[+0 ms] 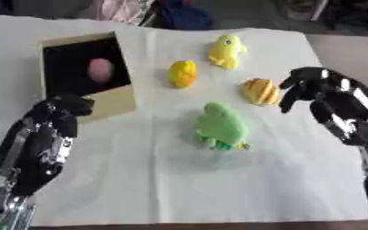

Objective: Pick up objects on the table and place them in the box.

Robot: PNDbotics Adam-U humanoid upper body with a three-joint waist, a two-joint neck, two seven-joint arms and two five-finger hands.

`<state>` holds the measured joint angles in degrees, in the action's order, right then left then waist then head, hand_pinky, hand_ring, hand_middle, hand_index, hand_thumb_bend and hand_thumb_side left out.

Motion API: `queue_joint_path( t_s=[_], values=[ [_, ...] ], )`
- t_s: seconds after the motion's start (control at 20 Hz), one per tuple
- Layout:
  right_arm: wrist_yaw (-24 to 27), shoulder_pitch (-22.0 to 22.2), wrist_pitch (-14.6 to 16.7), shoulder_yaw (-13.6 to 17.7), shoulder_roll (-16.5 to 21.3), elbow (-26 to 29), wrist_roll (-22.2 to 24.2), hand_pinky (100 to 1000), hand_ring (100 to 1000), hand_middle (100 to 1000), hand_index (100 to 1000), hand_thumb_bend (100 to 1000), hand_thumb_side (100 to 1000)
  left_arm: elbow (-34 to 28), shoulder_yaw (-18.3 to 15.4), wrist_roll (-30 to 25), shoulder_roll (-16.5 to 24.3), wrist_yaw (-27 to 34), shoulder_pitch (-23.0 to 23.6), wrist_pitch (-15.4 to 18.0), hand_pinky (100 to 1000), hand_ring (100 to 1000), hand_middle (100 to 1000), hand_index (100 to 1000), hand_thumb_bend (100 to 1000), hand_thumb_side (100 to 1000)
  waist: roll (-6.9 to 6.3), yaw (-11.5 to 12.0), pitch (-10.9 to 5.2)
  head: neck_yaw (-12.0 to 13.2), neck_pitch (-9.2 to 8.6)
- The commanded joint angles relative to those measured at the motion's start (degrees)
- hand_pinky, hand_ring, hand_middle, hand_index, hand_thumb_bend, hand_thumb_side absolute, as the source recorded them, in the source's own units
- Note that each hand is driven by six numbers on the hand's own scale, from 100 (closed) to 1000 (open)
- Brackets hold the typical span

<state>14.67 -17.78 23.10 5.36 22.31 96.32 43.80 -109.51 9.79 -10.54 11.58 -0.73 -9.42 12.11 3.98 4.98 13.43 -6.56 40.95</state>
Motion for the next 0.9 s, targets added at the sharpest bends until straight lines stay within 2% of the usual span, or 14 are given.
queue_joint_path(
  t_s=[0.05, 0.2, 0.25, 0.55, 0.7, 0.9],
  values=[
    [-2.02, -2.05, 8.06, -1.42, 4.42, -4.02, 5.77, 585, 692, 793, 922, 100, 329, -1.06, 0.28, -0.28, 0.54, 0.16, -0.17, 0.13, 783, 786, 654, 709, 100, 545, -0.66, 0.04, -0.7, -0.55, -0.96],
    [-2.62, -2.69, 11.03, -1.83, 4.9, -6.75, 6.67, 585, 692, 793, 922, 100, 329, -1.07, 0.29, -0.31, 0.53, 0.15, -0.17, 0.13, 783, 786, 654, 709, 100, 545, -0.67, 0.05, -0.69, -0.61, -1.01],
    [-2.76, -2.91, 11.61, -2.01, 5.08, -7.31, 6.85, 678, 791, 883, 965, 100, 209, -1.06, 0.38, -0.37, 0.6, 0.14, -0.15, 0.12, 783, 787, 653, 709, 100, 544, -0.55, 0.17, -0.71, -0.82, -0.98],
    [-7.21, -10.13, 16.5, -9.14, 12.15, -12.91, 8.14, 840, 915, 971, 1000, 100, 206, -1.23, 0.96, -0.94, 0.58, 0.17, -0.25, 0.16, 784, 788, 654, 710, 100, 543, -0.69, 0.87, -0.38, -2.26, -1.36],
    [-9.73, -13.55, 19.03, -11.88, 13.6, -14.36, 8.16, 906, 960, 1000, 1000, 100, 292, -1.35, 1.0, -1.03, 0.51, 0.19, -0.37, 0.17, 784, 788, 654, 711, 100, 543, -0.84, 0.94, -0.19, -2.54, -1.6],
    [-13.18, -14.87, 22.48, -13.89, 14.13, -13.82, 8.17, 948, 986, 1000, 1000, 100, 432, -1.36, 1.05, -1.1, 0.5, 0.22, -0.39, 0.12, 785, 788, 654, 711, 100, 542, -0.83, 1.0, -0.17, -2.81, -1.78]
  ],
)
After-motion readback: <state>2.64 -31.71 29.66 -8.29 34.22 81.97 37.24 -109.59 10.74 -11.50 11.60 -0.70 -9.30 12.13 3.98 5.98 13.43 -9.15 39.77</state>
